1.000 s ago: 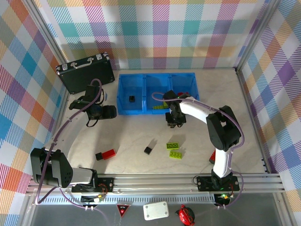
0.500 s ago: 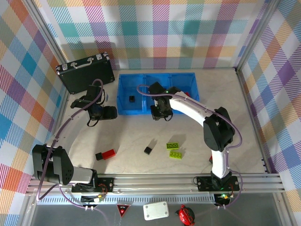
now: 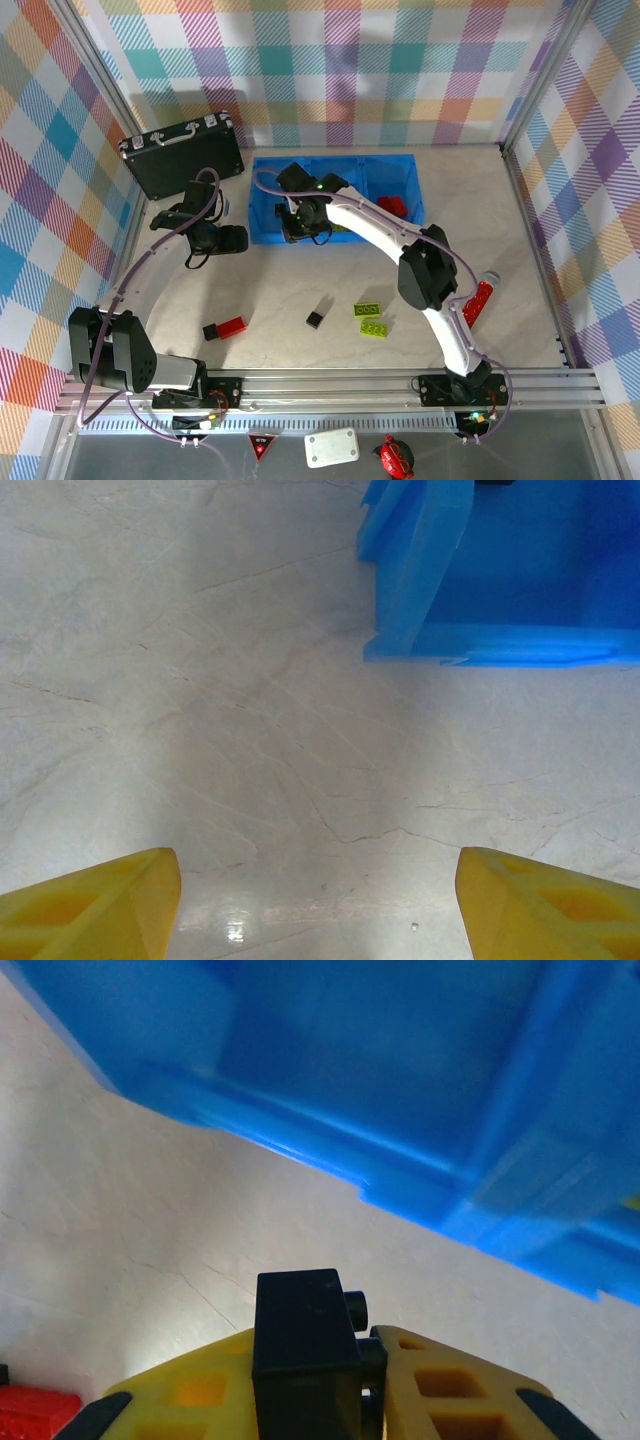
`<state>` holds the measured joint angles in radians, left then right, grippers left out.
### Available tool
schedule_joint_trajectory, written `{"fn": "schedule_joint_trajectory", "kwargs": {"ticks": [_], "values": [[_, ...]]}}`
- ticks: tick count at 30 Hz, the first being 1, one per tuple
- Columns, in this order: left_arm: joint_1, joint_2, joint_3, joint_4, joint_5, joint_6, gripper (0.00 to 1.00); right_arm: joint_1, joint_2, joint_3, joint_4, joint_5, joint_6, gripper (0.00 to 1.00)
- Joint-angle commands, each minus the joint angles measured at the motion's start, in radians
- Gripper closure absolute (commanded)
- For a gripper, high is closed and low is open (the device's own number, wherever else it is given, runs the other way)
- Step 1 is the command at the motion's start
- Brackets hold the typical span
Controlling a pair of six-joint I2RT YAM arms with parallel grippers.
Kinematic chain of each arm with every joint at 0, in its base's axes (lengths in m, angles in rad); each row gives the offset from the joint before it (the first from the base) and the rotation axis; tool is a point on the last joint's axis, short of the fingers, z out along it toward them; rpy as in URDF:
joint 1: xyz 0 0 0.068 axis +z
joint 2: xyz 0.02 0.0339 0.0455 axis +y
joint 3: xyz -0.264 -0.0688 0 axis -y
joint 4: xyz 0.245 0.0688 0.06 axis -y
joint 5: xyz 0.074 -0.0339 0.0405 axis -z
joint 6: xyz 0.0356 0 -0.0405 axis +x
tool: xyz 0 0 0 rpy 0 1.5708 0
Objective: Sort the legos into containers by color
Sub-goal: Place the lego in the container.
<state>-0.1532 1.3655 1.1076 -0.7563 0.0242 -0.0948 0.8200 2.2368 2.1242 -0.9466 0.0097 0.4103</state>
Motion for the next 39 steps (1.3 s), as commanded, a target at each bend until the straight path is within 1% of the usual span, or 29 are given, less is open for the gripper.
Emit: {"fn": "schedule_joint_trajectory", "kwargs": {"ticks": [1, 6, 10, 21, 29, 39], "values": [[0.017, -0.026, 0.005, -0.008, -0.01, 0.009, 0.27, 0.008, 0.061, 0.091, -0.034, -0.009, 0.019, 0.73], [0.016, -0.025, 0.002, -0.006, 0.005, 0.007, 0.27, 0.008, 0.134, 0.215, -0.017, -0.006, 0.041, 0.73], [0.017, -0.025, 0.002, -0.005, 0.016, 0.006, 0.27, 0.009, 0.174, 0.244, 0.029, -0.024, 0.057, 0.72], [0.016, -0.025, 0.0, -0.002, 0.031, 0.004, 0.28, 0.008, 0.284, 0.362, 0.143, -0.014, 0.127, 0.72], [0.016, -0.02, 0.0, -0.001, 0.04, 0.004, 0.28, 0.008, 0.335, 0.388, 0.193, -0.023, 0.164, 0.7], [0.017, -0.017, 0.0, -0.003, 0.042, 0.004, 0.28, 0.008, 0.334, 0.399, 0.178, -0.031, 0.169, 0.61]]}}
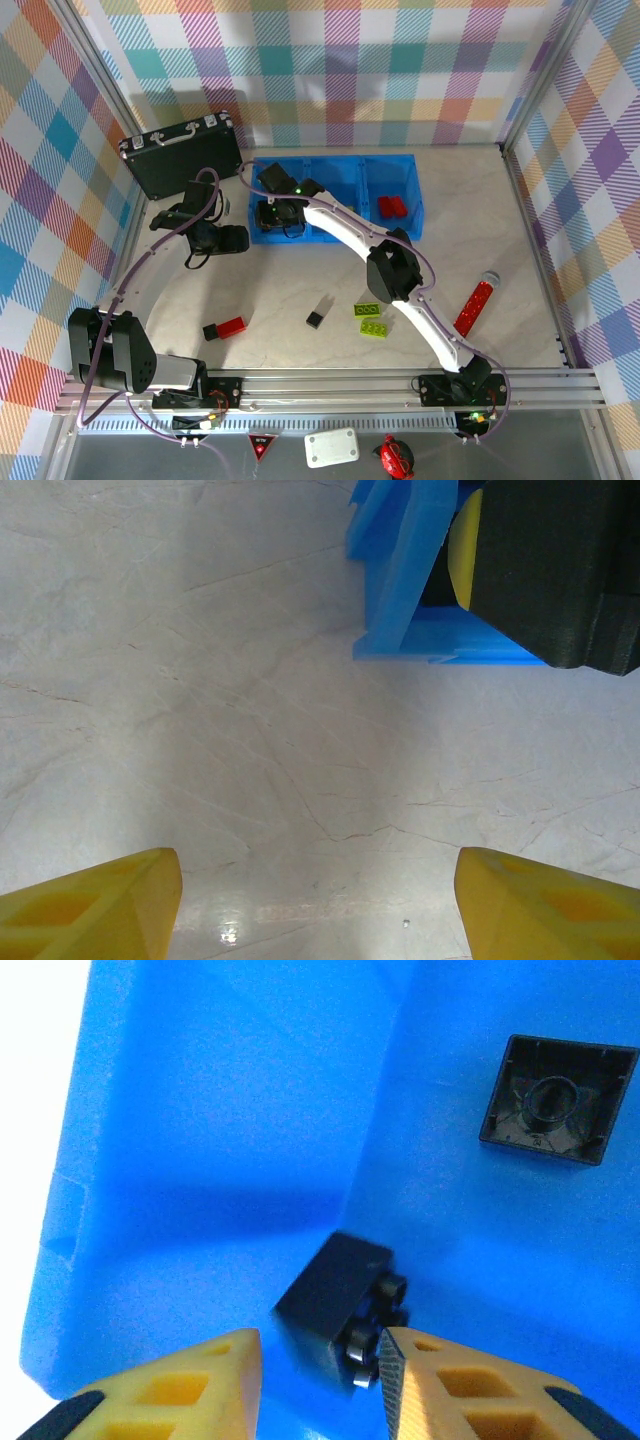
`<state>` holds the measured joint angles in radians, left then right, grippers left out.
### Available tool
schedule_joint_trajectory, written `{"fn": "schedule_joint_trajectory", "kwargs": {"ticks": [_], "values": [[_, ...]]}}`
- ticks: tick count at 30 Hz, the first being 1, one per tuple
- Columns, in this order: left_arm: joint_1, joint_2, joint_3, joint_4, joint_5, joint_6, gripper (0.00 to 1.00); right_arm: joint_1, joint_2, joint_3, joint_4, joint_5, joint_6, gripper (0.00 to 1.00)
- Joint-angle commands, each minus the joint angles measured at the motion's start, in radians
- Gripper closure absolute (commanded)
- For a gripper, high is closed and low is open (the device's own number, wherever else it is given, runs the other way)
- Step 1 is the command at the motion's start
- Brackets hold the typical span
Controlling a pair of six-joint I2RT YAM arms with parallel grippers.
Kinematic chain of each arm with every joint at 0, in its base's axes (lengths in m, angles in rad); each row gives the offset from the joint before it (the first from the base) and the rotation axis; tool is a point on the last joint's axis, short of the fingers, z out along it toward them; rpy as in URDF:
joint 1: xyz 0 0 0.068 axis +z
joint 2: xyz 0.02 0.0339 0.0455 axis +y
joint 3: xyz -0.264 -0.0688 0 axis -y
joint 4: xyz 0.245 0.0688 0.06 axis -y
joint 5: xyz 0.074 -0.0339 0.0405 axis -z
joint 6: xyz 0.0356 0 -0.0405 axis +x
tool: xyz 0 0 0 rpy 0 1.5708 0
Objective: Sort the legos into containers by color
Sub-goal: Place the lego in the container.
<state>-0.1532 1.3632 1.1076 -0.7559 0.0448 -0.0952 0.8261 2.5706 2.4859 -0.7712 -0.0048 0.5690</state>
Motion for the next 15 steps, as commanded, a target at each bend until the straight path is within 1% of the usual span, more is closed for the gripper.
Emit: {"fn": "schedule_joint_trajectory", "kwargs": {"ticks": [1, 11, 15], "values": [[0.017, -0.013, 0.001, -0.003, 0.022, 0.004, 0.28, 0.002, -0.006, 0.037, 0.001, -0.015, 0.007, 0.6], [0.017, 0.011, -0.004, -0.006, 0.042, 0.003, 0.28, 0.009, -0.083, 0.034, -0.027, -0.016, -0.008, 0.59], [0.017, 0.028, -0.005, -0.015, 0.064, -0.007, 0.28, 0.016, -0.12, 0.029, -0.067, -0.023, -0.013, 0.59]]}}
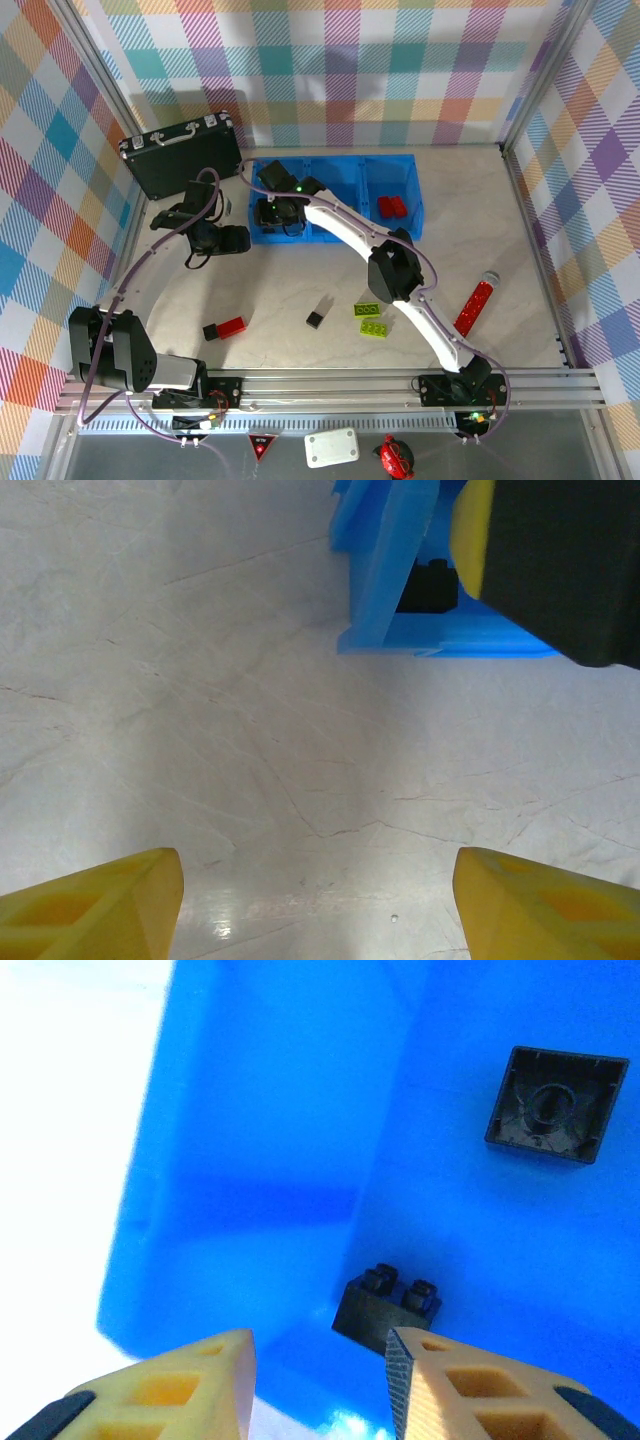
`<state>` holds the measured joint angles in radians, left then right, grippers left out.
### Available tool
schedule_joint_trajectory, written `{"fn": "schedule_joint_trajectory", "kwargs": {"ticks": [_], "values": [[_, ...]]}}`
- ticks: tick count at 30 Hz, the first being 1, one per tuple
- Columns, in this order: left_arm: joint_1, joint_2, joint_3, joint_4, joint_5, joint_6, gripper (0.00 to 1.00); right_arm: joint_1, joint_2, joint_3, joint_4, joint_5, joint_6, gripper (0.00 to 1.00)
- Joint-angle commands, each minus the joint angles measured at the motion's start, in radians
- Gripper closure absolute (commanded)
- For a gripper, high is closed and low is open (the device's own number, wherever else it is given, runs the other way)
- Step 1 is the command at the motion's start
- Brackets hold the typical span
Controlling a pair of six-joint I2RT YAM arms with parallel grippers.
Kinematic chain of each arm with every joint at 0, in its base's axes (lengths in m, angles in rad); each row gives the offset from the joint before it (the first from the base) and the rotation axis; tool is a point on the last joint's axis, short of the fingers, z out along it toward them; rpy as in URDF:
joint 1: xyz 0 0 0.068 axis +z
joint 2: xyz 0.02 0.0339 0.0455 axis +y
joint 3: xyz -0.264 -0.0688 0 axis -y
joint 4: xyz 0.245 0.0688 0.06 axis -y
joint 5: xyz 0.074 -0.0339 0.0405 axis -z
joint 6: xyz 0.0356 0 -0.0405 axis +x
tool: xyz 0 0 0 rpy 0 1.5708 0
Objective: Sort the legos into containers by color
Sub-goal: Place the lego in the container.
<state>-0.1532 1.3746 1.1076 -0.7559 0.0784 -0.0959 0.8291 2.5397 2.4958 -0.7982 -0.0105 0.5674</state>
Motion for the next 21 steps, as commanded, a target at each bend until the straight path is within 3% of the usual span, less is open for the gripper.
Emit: {"fn": "schedule_joint_trajectory", "kwargs": {"ticks": [1, 10, 16, 21], "values": [[0.017, 0.023, -0.003, -0.021, 0.032, -0.014, 0.28, 0.013, -0.101, 0.014, -0.049, -0.019, -0.012, 0.59], [0.016, 0.041, 0.032, -0.118, 0.012, -0.11, 0.29, 0.018, -0.338, -0.27, -0.007, 0.0, -0.037, 0.58], [0.017, -0.015, 0.008, -0.197, -0.064, -0.165, 0.31, 0.014, -0.489, -0.47, 0.049, 0.002, -0.053, 0.58], [0.017, -0.09, -0.053, -0.226, -0.049, -0.254, 0.32, 0.007, -0.609, -0.644, 0.124, -0.008, -0.064, 0.58]]}}
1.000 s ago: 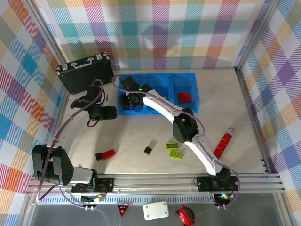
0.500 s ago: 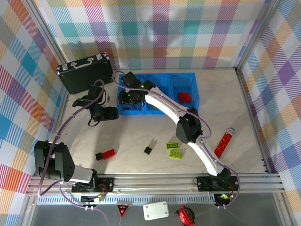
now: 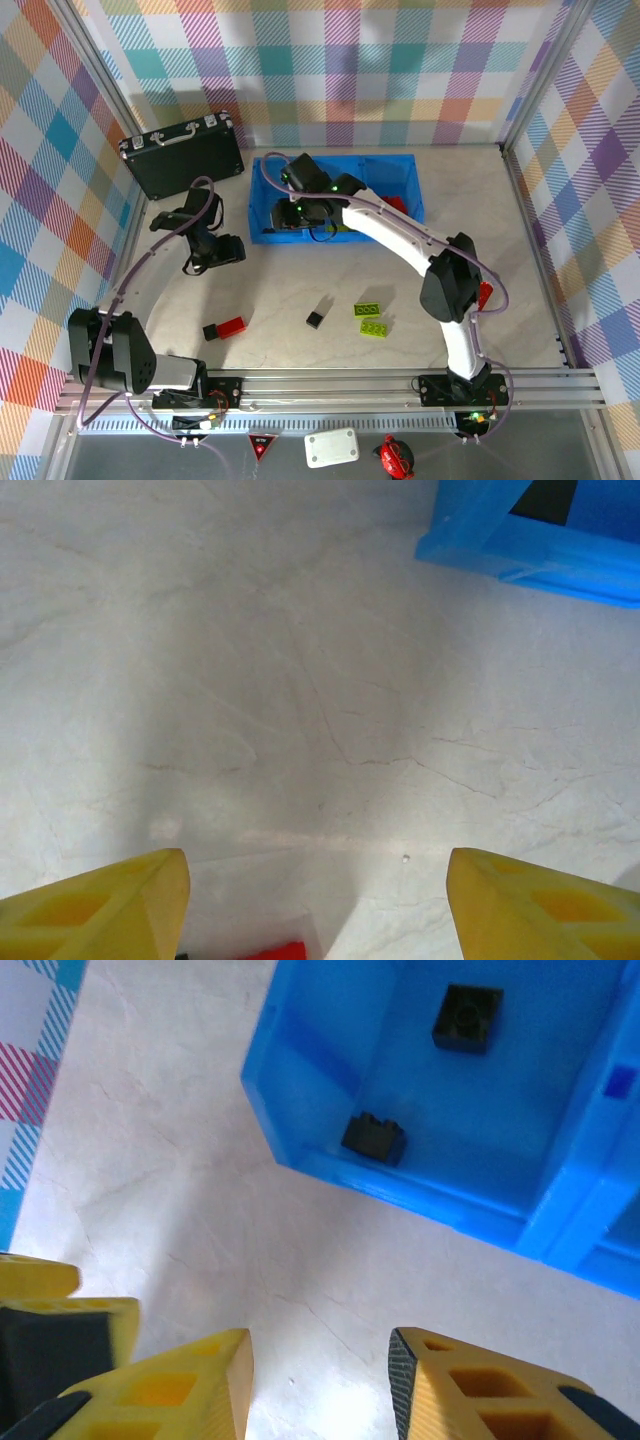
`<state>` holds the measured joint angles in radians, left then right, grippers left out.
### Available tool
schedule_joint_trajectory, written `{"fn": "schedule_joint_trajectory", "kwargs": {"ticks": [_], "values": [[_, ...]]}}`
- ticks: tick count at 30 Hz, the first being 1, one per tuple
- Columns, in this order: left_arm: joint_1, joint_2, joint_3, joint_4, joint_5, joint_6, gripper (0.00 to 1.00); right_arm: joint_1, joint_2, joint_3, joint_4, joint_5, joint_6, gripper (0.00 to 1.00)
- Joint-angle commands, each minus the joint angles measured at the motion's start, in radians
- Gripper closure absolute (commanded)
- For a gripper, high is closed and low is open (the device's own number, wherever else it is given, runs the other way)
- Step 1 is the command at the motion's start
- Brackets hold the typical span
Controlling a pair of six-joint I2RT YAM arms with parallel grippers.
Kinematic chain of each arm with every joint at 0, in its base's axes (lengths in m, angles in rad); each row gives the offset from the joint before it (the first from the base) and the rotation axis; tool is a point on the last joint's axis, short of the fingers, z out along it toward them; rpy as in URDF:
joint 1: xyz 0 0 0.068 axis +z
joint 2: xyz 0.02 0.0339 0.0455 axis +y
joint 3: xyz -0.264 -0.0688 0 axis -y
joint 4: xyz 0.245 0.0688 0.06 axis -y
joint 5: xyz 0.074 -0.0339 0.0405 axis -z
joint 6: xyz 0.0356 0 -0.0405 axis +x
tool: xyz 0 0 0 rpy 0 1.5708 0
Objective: Sort the legos into containers by color
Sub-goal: Place the lego in the container, then pick up the lego from the bottom-left of the table.
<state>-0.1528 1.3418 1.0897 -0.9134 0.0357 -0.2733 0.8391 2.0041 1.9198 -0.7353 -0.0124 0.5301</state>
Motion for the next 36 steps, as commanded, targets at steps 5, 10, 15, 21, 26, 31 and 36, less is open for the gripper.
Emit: {"fn": "schedule_joint_trajectory", "kwargs": {"ticks": [5, 10, 15, 21, 26, 31, 36], "values": [[0.016, -0.139, -0.139, -0.078, 0.038, -0.199, 0.32, -0.022, -0.19, -0.265, 0.146, -0.034, -0.009, 0.58], [0.012, -0.21, -0.241, -0.076, 0.076, -0.332, 0.29, -0.045, -0.271, -0.396, 0.184, -0.043, -0.001, 0.57], [0.001, -0.288, -0.321, -0.11, 0.013, -0.441, 0.21, -0.066, -0.32, -0.5, 0.224, -0.067, 0.01, 0.57], [-0.032, -0.305, -0.386, -0.055, 0.079, -0.48, 0.21, -0.08, -0.347, -0.564, 0.246, -0.074, 0.026, 0.57], [-0.072, -0.272, -0.393, -0.047, 0.084, -0.476, 0.21, -0.081, -0.355, -0.584, 0.251, -0.066, 0.028, 0.57], [-0.094, -0.257, -0.402, -0.066, 0.058, -0.479, 0.19, -0.084, -0.358, -0.605, 0.261, -0.072, 0.042, 0.57], [-0.123, -0.236, -0.41, -0.087, 0.019, -0.482, 0.15, -0.084, -0.363, -0.621, 0.269, -0.075, 0.05, 0.57]]}}
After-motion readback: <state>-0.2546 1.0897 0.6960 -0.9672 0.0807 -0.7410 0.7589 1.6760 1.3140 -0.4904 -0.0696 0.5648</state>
